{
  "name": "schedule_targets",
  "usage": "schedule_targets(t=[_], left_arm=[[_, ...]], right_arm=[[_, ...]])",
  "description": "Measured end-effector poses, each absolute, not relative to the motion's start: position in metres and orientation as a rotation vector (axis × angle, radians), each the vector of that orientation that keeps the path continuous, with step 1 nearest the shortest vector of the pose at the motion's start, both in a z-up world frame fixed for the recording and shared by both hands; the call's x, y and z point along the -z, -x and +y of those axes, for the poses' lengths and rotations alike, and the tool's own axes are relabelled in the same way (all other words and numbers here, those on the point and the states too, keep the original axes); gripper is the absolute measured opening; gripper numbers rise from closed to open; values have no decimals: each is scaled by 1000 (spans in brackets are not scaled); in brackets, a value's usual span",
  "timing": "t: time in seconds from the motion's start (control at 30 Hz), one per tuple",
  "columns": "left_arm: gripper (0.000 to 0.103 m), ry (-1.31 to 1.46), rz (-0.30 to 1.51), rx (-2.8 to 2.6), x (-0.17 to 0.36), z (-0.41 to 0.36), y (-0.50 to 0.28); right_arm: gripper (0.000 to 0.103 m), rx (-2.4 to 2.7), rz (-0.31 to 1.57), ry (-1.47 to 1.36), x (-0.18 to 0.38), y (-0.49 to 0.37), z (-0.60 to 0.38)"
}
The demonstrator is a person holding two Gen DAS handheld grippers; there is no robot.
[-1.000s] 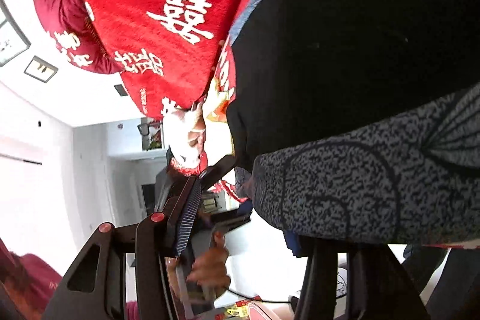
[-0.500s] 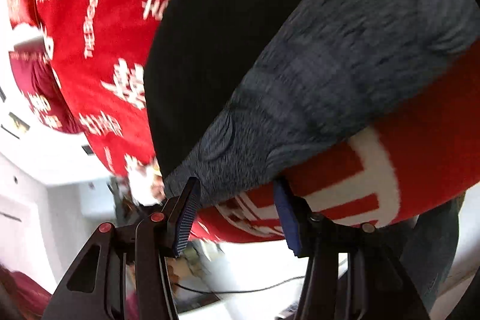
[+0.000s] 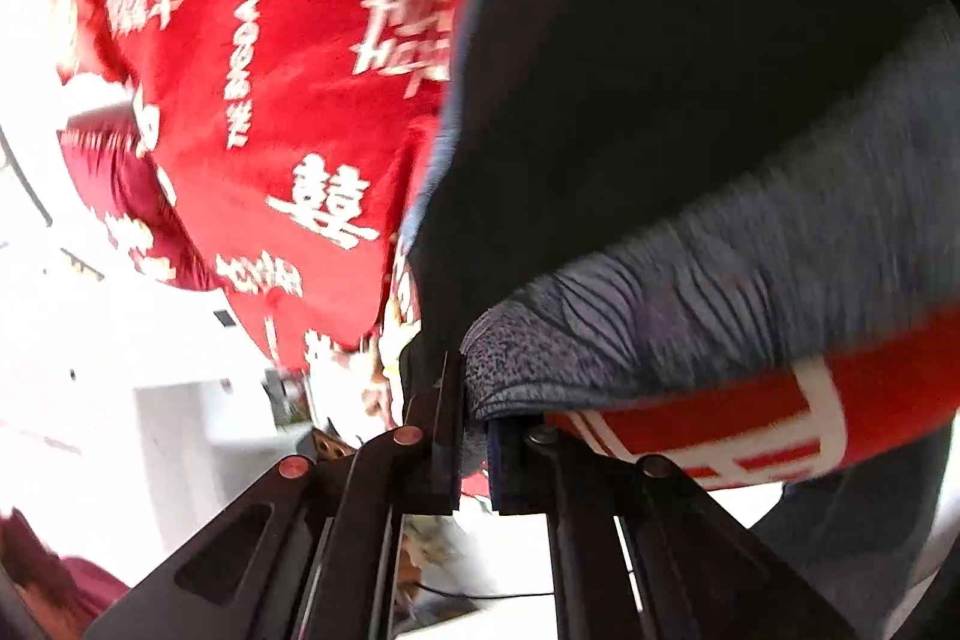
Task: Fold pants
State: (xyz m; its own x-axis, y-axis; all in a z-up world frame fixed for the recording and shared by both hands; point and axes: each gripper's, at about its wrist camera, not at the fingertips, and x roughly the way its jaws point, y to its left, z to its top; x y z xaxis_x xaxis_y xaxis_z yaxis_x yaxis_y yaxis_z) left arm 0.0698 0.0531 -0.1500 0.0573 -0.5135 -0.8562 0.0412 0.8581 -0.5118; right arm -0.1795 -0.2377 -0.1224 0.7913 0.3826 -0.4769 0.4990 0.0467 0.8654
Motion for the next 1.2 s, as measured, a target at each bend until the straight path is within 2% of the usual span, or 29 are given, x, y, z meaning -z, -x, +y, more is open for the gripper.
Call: schedule_targets(t=[0.17, 0.33, 0.43, 0.6, 0.67, 0.8, 0.83, 0.87, 0.93, 1.03, 1.07, 1.13, 1.2], left_arm=[[37, 374, 1337, 460, 102, 21, -112], [38, 264, 1239, 435, 94, -27, -175], [58, 138, 1195, 359, 107, -56, -207], [61, 36, 1216, 223, 165, -74, -247], [82, 9, 1234, 142, 186, -74, -259], [83, 25, 1254, 92, 188, -67, -263], [83, 25, 1249, 90, 180, -64, -260], [83, 24, 1235, 90, 169, -60, -256], [83, 26, 1204, 85, 148, -53, -246], [83, -29, 1161, 77, 122, -52, -227], [83, -59, 1156, 88, 120, -57, -221], [83, -100, 1177, 134, 126, -70, -211], [83, -153, 1220, 169, 145, -90, -207]], right_arm=[[7, 35, 809, -1483, 96, 116, -277], [10, 6, 948, -1384, 96, 27, -331], [10, 7, 1031, -1317, 118, -9, -359], [10, 32, 1153, -1216, 172, -62, -389], [12, 55, 1195, -1193, 193, -69, -395], [14, 54, 1210, -1275, 209, -71, -405], [26, 52, 1218, -1271, 203, -69, -404], [51, 58, 1221, -1256, 195, -68, -404], [71, 55, 1184, -1196, 165, -63, -403], [68, 10, 1135, -1105, 127, -54, -389], [57, -16, 1131, -1083, 119, -54, -382], [47, -82, 1179, -1007, 118, -65, -361], [44, -99, 1247, -906, 129, -81, -346]])
